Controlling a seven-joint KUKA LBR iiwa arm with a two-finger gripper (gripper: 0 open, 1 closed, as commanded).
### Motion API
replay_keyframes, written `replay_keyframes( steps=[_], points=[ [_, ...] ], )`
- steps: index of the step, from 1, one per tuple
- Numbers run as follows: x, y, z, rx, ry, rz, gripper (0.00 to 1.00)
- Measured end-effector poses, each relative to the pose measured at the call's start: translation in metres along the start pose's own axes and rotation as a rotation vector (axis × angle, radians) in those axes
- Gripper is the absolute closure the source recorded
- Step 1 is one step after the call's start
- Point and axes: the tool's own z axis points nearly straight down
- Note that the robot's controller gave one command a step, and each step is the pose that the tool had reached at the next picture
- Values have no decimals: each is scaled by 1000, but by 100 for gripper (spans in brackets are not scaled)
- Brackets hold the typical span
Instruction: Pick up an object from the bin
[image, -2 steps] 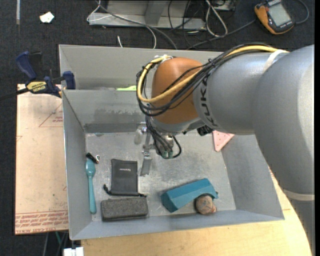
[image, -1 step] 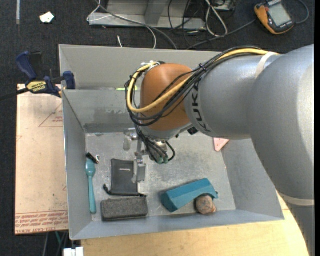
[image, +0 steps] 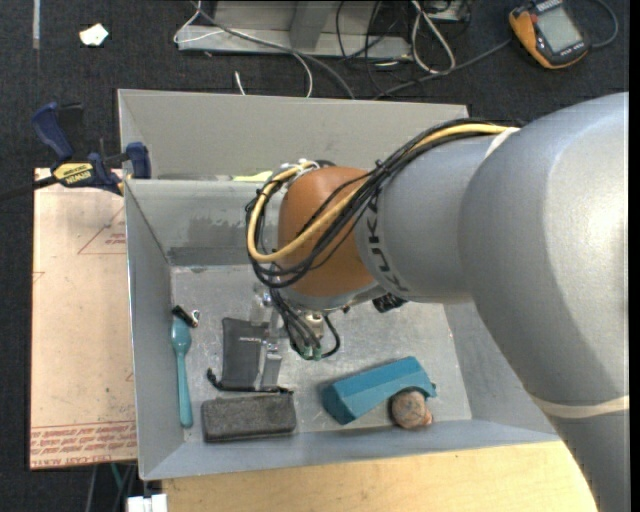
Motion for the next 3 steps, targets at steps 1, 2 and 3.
replay_keyframes(
  steps=[1, 2, 3],
  points=[
    [0, -4, 11, -1, -1, 83, 0],
    [1, -1, 19, -3, -1, -212, 0],
    [9, -6, 30, -4, -6, -93, 100]
  ],
)
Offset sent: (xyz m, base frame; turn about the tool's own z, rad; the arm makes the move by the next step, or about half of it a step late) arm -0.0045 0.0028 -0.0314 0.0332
